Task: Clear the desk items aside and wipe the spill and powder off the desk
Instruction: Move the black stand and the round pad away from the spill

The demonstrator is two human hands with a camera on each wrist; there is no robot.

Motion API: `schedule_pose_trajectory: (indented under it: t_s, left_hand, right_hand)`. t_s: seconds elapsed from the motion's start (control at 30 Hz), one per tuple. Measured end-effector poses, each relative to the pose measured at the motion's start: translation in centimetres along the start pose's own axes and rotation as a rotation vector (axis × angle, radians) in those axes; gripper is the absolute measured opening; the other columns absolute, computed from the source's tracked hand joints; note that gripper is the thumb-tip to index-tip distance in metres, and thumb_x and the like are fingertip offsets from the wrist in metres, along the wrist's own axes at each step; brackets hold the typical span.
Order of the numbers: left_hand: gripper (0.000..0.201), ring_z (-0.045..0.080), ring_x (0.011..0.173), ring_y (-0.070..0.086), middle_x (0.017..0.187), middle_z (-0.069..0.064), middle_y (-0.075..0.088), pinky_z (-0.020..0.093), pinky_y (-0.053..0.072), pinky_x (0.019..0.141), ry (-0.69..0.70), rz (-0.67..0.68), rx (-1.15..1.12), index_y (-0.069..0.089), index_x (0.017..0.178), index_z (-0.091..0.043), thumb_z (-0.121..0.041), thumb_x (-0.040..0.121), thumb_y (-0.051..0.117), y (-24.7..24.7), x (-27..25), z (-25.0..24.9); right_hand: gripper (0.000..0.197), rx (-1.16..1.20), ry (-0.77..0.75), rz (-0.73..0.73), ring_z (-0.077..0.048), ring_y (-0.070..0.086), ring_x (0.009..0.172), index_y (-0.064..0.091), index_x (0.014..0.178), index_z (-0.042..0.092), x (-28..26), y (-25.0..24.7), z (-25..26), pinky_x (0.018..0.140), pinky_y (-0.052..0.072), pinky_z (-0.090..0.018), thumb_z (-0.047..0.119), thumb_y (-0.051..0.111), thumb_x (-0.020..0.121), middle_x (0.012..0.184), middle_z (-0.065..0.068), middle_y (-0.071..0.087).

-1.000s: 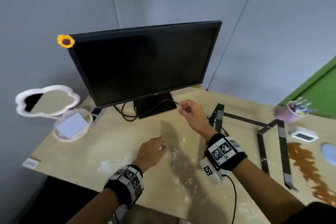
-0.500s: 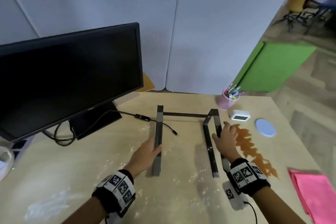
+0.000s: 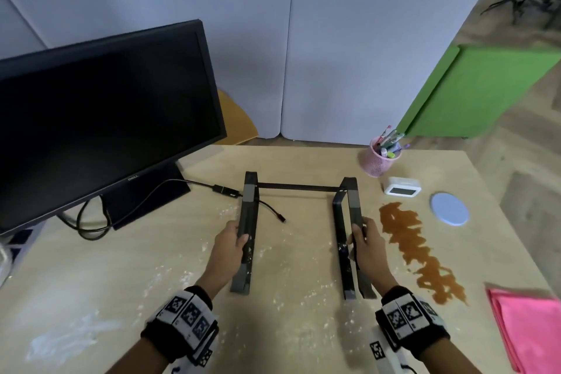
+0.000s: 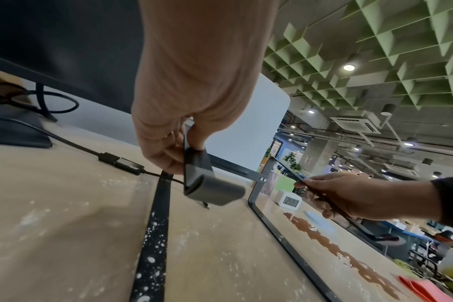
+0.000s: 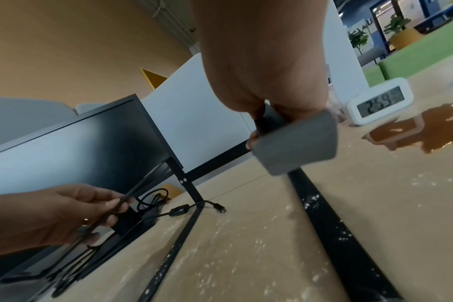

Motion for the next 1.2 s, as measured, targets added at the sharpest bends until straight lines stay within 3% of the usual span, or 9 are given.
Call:
schedule_pose_trajectory:
  t_s: [0.1, 0.33, 0.53, 0.73, 0.87, 1.03, 1.2]
  left_hand:
    - [0.021, 0.011, 0.072, 0.054, 0.083, 0.001, 0.056, 0.015, 0.041, 0.058, -0.002, -0.042, 0.011, 0.051, 0.115, 0.002, -0.003, 0.095, 0.048, 0.0, 0.2, -0.2]
    - [0.017, 0.012, 0.071, 0.053, 0.085, 0.006, 0.058, 0.010, 0.039, 0.056, 0.025, -0.090, 0.029, 0.053, 0.110, 0.004, 0.000, 0.093, 0.050, -0.2, 0.2, -0.8]
    - [0.015, 0.001, 0.070, 0.053, 0.077, -0.005, 0.056, 0.005, 0.043, 0.055, 0.063, -0.098, -0.012, 0.053, 0.108, 0.000, 0.000, 0.093, 0.049, -0.7, 1.7, -2.8]
    - [0.022, 0.005, 0.075, 0.054, 0.095, 0.005, 0.059, 0.009, 0.042, 0.057, 0.075, -0.081, 0.002, 0.053, 0.115, 0.001, -0.006, 0.094, 0.051, -0.9, 5.7, -5.0]
    - [0.024, 0.012, 0.084, 0.056, 0.099, 0.006, 0.059, 0.010, 0.040, 0.062, 0.086, -0.096, 0.013, 0.053, 0.118, 0.000, -0.006, 0.094, 0.051, -0.9, 9.2, -6.5]
    - [0.023, 0.016, 0.087, 0.053, 0.101, 0.010, 0.060, 0.024, 0.040, 0.075, 0.069, -0.113, 0.063, 0.053, 0.116, 0.002, -0.008, 0.095, 0.052, -0.8, 13.2, -7.9]
    - [0.024, 0.017, 0.089, 0.052, 0.100, 0.010, 0.059, 0.023, 0.041, 0.075, 0.052, -0.128, 0.079, 0.053, 0.116, 0.002, -0.007, 0.095, 0.051, -0.3, 15.0, -8.4]
  right_hand:
    - [0.016, 0.007, -0.022, -0.035, -0.016, 0.050, 0.051, 0.047, 0.111, 0.010, 0.1, 0.0, 0.2, 0.043, 0.044, -0.026, 0.014, 0.037, 0.100, 0.067, -0.005, 0.053]
    - [0.016, 0.014, -0.077, -0.091, -0.018, 0.048, 0.055, 0.049, 0.107, 0.012, 0.4, 0.1, -0.2, 0.051, 0.044, -0.037, 0.014, 0.036, 0.100, 0.068, -0.002, 0.051]
    - [0.015, 0.021, -0.103, -0.084, -0.016, 0.049, 0.057, 0.050, 0.105, 0.014, 2.7, -0.1, 0.8, 0.053, 0.046, -0.037, 0.015, 0.036, 0.100, 0.068, -0.001, 0.052]
    - [0.016, -0.007, -0.149, -0.077, -0.017, 0.048, 0.055, 0.050, 0.101, 0.009, 8.2, -0.2, 2.6, 0.052, 0.042, -0.032, 0.015, 0.035, 0.100, 0.066, 0.000, 0.052]
    - [0.013, -0.011, -0.192, -0.089, -0.016, 0.047, 0.055, 0.047, 0.092, 0.011, 12.0, 0.1, 4.0, 0.053, 0.042, -0.032, 0.011, 0.036, 0.099, 0.065, 0.002, 0.049]
    - [0.014, 0.028, -0.161, -0.083, -0.018, 0.047, 0.055, 0.049, 0.093, 0.011, 16.2, 0.9, 4.3, 0.055, 0.044, -0.037, 0.013, 0.036, 0.099, 0.065, 0.000, 0.049]
    - [0.013, 0.084, -0.138, -0.063, -0.016, 0.044, 0.050, 0.047, 0.095, 0.011, 18.2, 1.3, 4.3, 0.047, 0.041, -0.031, 0.014, 0.036, 0.100, 0.064, 0.000, 0.048]
Point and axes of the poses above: each hand's wrist, its own x-axis towards the middle knuckle, its own y-axis out of the palm, z = x × y, the point moved 6 cm from there along x, towards the middle knuckle
